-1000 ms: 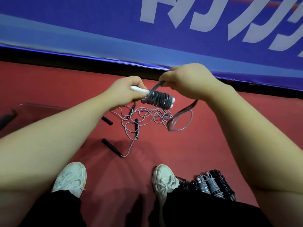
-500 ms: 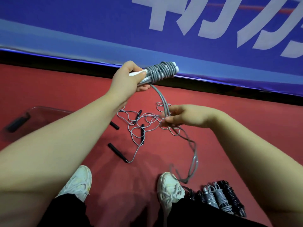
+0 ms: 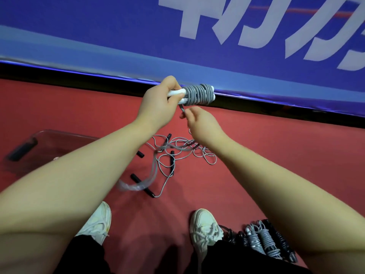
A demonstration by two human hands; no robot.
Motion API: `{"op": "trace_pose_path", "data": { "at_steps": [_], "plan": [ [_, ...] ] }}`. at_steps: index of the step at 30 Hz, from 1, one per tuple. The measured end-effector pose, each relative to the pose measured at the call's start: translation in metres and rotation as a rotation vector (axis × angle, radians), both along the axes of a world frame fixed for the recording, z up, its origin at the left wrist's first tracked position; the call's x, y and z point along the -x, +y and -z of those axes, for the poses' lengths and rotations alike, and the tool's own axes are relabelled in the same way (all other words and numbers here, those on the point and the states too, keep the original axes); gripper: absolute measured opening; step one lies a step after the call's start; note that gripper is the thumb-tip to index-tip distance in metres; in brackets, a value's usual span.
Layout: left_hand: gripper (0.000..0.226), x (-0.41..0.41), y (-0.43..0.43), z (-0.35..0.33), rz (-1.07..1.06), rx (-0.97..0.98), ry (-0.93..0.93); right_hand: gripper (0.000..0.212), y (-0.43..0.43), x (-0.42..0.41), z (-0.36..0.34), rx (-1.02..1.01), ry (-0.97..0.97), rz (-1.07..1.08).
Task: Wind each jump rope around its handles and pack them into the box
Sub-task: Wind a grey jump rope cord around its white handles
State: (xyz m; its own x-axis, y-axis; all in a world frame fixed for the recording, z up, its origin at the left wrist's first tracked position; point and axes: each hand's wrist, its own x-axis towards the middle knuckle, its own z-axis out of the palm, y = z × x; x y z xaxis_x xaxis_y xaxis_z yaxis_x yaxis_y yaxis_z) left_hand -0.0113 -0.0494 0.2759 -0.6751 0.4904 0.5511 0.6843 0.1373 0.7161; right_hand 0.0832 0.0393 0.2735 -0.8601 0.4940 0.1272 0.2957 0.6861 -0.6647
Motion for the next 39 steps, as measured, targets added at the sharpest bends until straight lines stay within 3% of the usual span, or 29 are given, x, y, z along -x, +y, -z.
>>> {"op": "trace_pose_path", "data": {
  "at_steps": [2,5,11,13,15,18,21,27,30,33,37,39],
  "plan": [
    [0.011,0.003,-0.001,0.002,-0.034,0.004,0.017,0.030,-0.007,-0.002,0.003,-0.595,-0.137,0.007],
    [0.009,0.008,-0.002,0.005,-0.057,0.010,-0.040,0.027,-0.020,-0.006,-0.002,-0.986,-0.196,-0.043],
    [0.012,0.014,-0.001,0.012,-0.085,-0.001,-0.214,0.022,-0.024,-0.005,-0.024,-1.111,-0.152,-0.117],
    [0.010,0.011,0.000,0.012,-0.052,0.036,-0.187,0.012,-0.010,-0.005,-0.034,-1.117,-0.088,-0.160],
    [0.010,0.007,0.000,0.010,0.009,0.117,-0.128,0.015,0.000,-0.009,-0.050,-1.178,-0.015,-0.144],
    [0.010,0.003,-0.005,0.010,0.181,0.314,-0.047,0.017,0.023,-0.021,-0.070,-1.035,-0.133,-0.127],
    [0.004,0.001,-0.013,0.013,0.378,0.421,-0.092,0.022,0.048,-0.033,-0.075,-0.885,-0.144,-0.254],
    [0.004,-0.013,-0.022,-0.003,0.585,0.298,-0.372,0.029,0.072,-0.043,-0.059,-0.563,-0.128,-0.334],
    [0.008,-0.022,-0.022,-0.012,0.687,0.303,-0.388,0.031,0.079,-0.042,-0.050,-0.570,-0.091,-0.349],
    [0.011,-0.026,-0.018,-0.020,0.718,0.187,-0.423,0.035,0.085,-0.042,-0.038,-0.567,-0.023,-0.336],
    [0.015,-0.024,-0.011,-0.023,0.654,0.021,-0.564,0.013,0.074,-0.045,-0.016,0.201,0.078,-0.252],
    [0.018,-0.023,-0.005,-0.024,0.596,-0.079,-0.630,0.014,0.066,-0.041,0.003,0.328,0.079,-0.301]
  ]
}}
